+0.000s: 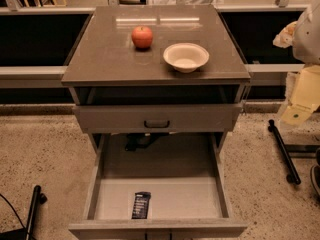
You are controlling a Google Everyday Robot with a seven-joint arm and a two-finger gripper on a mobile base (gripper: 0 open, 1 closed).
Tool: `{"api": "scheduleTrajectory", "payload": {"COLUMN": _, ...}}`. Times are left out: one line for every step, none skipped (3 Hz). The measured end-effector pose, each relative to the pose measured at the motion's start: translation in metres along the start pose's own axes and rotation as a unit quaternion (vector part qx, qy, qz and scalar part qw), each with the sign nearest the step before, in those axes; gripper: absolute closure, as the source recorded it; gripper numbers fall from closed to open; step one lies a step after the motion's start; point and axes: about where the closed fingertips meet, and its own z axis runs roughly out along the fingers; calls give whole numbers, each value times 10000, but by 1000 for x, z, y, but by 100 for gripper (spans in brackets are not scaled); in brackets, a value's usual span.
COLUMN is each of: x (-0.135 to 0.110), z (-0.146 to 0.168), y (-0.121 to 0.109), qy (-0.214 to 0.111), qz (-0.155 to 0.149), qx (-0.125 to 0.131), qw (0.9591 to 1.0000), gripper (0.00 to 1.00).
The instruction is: Pick rxbar blueberry from middle drawer and place on counter
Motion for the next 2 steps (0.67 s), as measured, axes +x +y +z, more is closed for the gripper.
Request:
{"api": "scheduleTrajectory", "payload": {"x": 0, "z": 0, "y": 0, "qy": 0, "qz": 0, "qx": 0, "qw": 10000, "gripper": 0}}
{"api": "scheduleTrajectory", "payload": {"x": -7, "z": 30, "y": 2, "qy": -416, "qz": -174, "qx": -252, "qw": 9987, "gripper": 0}}
